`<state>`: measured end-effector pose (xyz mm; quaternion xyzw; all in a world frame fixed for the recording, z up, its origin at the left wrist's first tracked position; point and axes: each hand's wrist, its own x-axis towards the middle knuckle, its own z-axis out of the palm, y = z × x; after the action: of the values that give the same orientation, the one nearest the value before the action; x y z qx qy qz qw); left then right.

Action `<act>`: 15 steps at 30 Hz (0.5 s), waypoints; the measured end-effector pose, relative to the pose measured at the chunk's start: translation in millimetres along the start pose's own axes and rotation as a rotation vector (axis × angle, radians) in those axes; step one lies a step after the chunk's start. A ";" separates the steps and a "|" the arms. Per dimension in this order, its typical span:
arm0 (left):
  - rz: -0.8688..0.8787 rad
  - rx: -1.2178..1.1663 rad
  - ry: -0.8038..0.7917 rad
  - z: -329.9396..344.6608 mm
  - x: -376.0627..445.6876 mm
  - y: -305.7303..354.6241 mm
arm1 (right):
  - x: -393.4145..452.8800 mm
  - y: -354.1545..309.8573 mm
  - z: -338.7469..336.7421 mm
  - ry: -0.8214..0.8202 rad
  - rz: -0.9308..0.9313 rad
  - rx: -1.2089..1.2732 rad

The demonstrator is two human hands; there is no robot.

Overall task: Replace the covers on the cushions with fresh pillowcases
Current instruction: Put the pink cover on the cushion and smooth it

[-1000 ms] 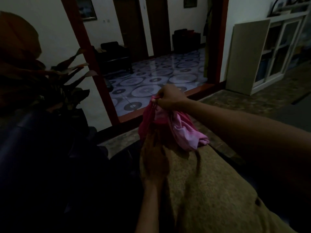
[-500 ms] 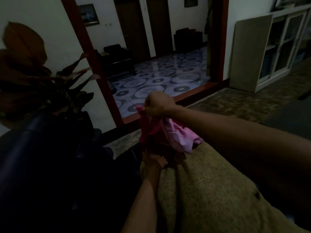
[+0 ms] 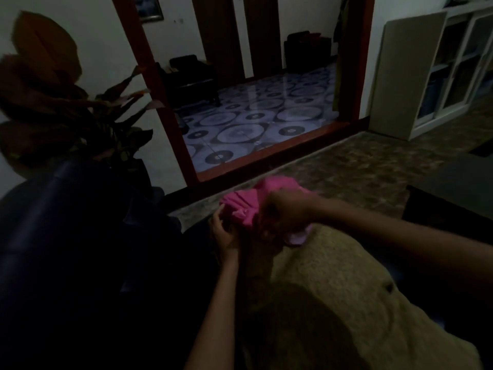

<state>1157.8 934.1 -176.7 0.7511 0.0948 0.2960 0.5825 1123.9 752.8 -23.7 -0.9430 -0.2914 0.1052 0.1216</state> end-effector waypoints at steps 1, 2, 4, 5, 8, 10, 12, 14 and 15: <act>0.023 0.024 -0.044 -1.4 2.6 -1.2 | -5.7 -1.2 19.6 -0.033 -0.010 0.000; 0.025 0.076 -0.079 -5.6 6.4 -5.3 | -9.2 -2.6 37.1 -0.039 -0.018 0.020; -0.009 0.180 -0.096 -20.9 11.1 -10.1 | -10.2 -2.7 60.0 0.022 -0.050 0.080; -0.013 0.222 -0.073 -31.1 11.2 -9.6 | -8.8 0.1 64.1 0.062 -0.067 0.119; -0.067 0.430 0.023 -69.7 6.3 -26.0 | -6.2 19.8 62.9 0.198 0.009 0.044; -0.200 0.634 -0.119 -91.0 -9.6 -37.8 | -5.6 37.2 71.2 0.239 0.106 -0.085; -0.359 0.768 -0.329 -98.4 -16.6 -39.0 | -8.4 48.1 86.6 0.270 0.167 -0.107; -0.440 0.821 -0.453 -95.5 -7.5 -29.8 | -13.6 53.2 99.5 0.360 0.135 -0.074; -0.445 0.839 -0.492 -93.5 -1.7 -21.2 | -16.8 53.6 100.2 0.410 0.099 -0.063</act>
<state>1108.8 1016.2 -183.3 0.9283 0.2227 -0.0828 0.2860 1111.4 717.1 -132.1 -0.9611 -0.2170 -0.0921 0.1437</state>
